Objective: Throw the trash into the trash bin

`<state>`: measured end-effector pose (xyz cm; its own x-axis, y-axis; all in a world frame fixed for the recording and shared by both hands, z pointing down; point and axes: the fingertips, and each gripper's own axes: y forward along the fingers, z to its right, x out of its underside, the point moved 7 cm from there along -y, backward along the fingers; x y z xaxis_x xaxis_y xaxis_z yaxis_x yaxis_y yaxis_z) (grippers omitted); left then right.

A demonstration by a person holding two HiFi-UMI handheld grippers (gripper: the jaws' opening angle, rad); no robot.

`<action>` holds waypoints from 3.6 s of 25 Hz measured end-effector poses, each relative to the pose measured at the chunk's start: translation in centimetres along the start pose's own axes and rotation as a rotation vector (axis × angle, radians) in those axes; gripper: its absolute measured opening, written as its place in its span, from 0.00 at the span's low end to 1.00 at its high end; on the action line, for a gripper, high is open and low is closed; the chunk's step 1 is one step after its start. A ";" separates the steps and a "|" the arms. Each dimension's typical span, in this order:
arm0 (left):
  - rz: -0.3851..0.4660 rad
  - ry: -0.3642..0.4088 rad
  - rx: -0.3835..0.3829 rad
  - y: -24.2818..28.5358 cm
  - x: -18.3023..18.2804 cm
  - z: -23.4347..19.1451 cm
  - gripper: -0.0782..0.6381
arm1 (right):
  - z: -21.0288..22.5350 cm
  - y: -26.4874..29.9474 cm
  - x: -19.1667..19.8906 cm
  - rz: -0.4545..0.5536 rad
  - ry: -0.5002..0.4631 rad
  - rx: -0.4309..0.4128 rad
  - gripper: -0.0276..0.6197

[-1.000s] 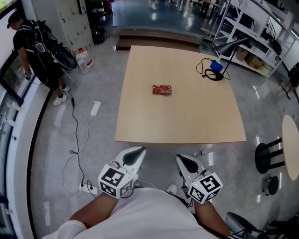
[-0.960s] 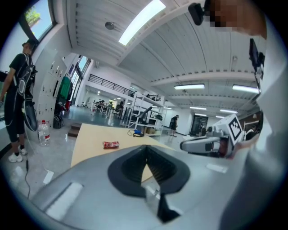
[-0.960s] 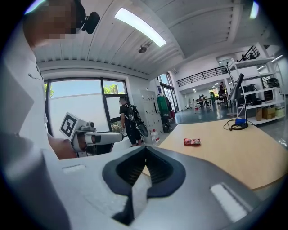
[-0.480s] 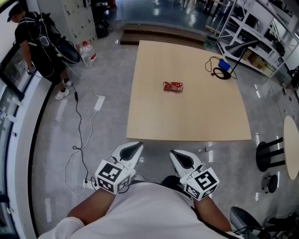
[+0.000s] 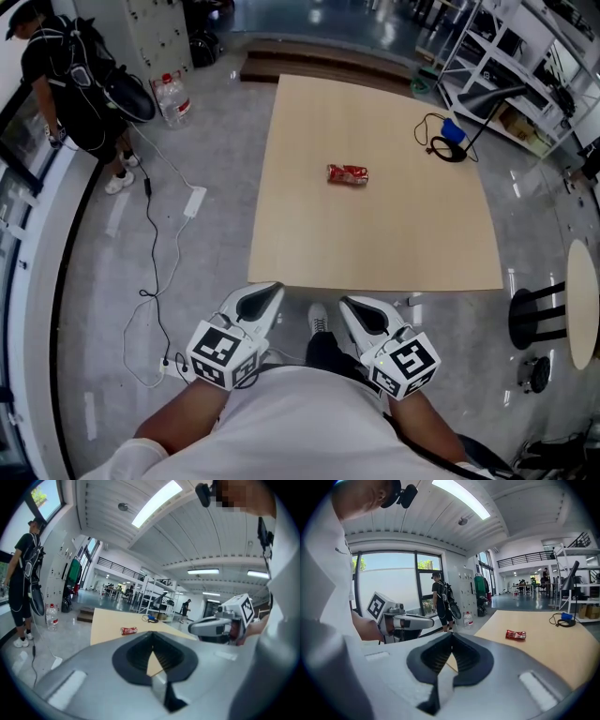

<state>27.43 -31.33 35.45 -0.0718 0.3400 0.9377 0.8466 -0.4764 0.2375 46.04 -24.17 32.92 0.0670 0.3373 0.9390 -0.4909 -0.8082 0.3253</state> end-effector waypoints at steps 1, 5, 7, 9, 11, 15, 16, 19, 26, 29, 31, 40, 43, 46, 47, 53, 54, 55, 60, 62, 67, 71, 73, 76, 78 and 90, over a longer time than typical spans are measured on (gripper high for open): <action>0.000 0.000 -0.007 0.4 0.0 -0.2 0.12 | 0.7 0.2 0.0 -0.003 -0.002 -0.001 0.05; 0.001 0.003 -0.037 2.8 -0.8 -1.0 0.12 | 4.4 1.6 -0.1 -0.013 0.007 0.000 0.05; -0.001 0.013 -0.048 4.2 -1.5 -1.5 0.12 | 6.3 2.6 -0.7 -0.011 0.014 -0.003 0.05; -0.006 0.023 -0.058 5.6 -2.1 -2.1 0.12 | 8.1 3.6 -1.2 -0.005 0.014 -0.014 0.05; -0.016 0.029 -0.067 7.2 -2.5 -2.8 0.12 | 9.9 4.6 -1.4 -0.007 0.012 -0.022 0.05; -0.037 0.028 -0.083 10.6 -3.2 -3.9 0.12 | 13.7 6.2 -1.1 -0.039 -0.005 -0.017 0.05; -0.042 0.028 -0.087 11.4 -3.4 -4.2 0.12 | 14.6 6.6 -1.0 -0.051 -0.012 -0.015 0.05; -0.060 0.026 -0.103 13.4 -3.6 -4.9 0.12 | 16.9 8.0 -0.5 -0.088 -0.036 -0.010 0.05; -0.113 0.011 -0.131 17.3 -2.9 -5.6 0.12 | 21.2 11.2 0.8 -0.168 -0.130 0.003 0.05; -0.133 -0.001 -0.144 18.8 -2.6 -6.0 0.12 | 22.9 12.7 1.7 -0.217 -0.172 0.001 0.05; -0.144 -0.012 -0.153 19.7 -2.6 -6.4 0.12 | 23.9 13.8 2.2 -0.250 -0.210 -0.012 0.11; -0.206 -0.062 -0.172 23.2 -1.2 -7.1 0.12 | 28.1 18.6 3.6 -0.380 -0.453 -0.011 0.20; -0.223 -0.074 -0.180 24.2 -0.7 -7.4 0.12 | 29.5 20.3 4.4 -0.424 -0.536 -0.003 0.24; -0.233 -0.085 -0.184 24.8 -0.3 -7.4 0.12 | 30.1 21.8 5.1 -0.470 -0.622 -0.009 0.28; -0.235 -0.088 -0.184 25.0 -0.2 -7.4 0.12 | 30.3 22.3 5.4 -0.485 -0.654 -0.015 0.29; -0.253 -0.113 -0.181 25.4 0.3 -7.2 0.12 | 31.7 26.0 6.9 -0.617 -0.856 -0.058 0.35; -0.254 -0.117 -0.181 25.4 0.4 -7.2 0.12 | 31.7 26.5 7.0 -0.632 -0.878 -0.067 0.36; -0.255 -0.121 -0.180 25.5 0.5 -7.2 0.12 | 31.7 26.8 7.1 -0.640 -0.895 -0.077 0.36; -0.252 -0.150 -0.187 25.3 0.9 -7.4 0.12 | 31.1 28.4 7.5 -0.668 -0.952 -0.132 0.37; -0.250 -0.156 -0.193 25.1 1.0 -7.4 0.12 | 31.4 28.8 7.7 -0.684 -0.948 -0.141 0.39; -0.250 -0.181 -0.206 24.8 1.4 -7.6 0.12 | 32.6 29.4 8.7 -0.742 -0.898 -0.178 0.42; -0.253 -0.194 -0.204 24.7 1.6 -7.7 0.12 | 32.9 29.6 8.7 -0.761 -0.871 -0.222 0.44; -0.252 -0.201 -0.203 24.7 1.7 -7.7 0.12 | 33.0 29.9 8.6 -0.776 -0.860 -0.241 0.45; -0.248 -0.208 -0.202 24.9 1.7 -7.6 0.12 | 33.7 30.3 8.4 -0.801 -0.852 -0.251 0.41; -0.243 -0.207 -0.201 24.8 1.6 -7.6 0.12 | 34.0 30.6 8.2 -0.814 -0.841 -0.251 0.37; -0.208 -0.182 -0.194 23.0 1.1 -7.4 0.12 | 32.6 28.2 7.2 -0.719 -0.748 -0.149 0.34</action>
<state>42.90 -47.93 43.85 -0.1226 0.5772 0.8073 0.7064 -0.5206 0.4795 60.99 -60.22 52.50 0.8808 0.2888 0.3753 -0.2208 -0.4507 0.8649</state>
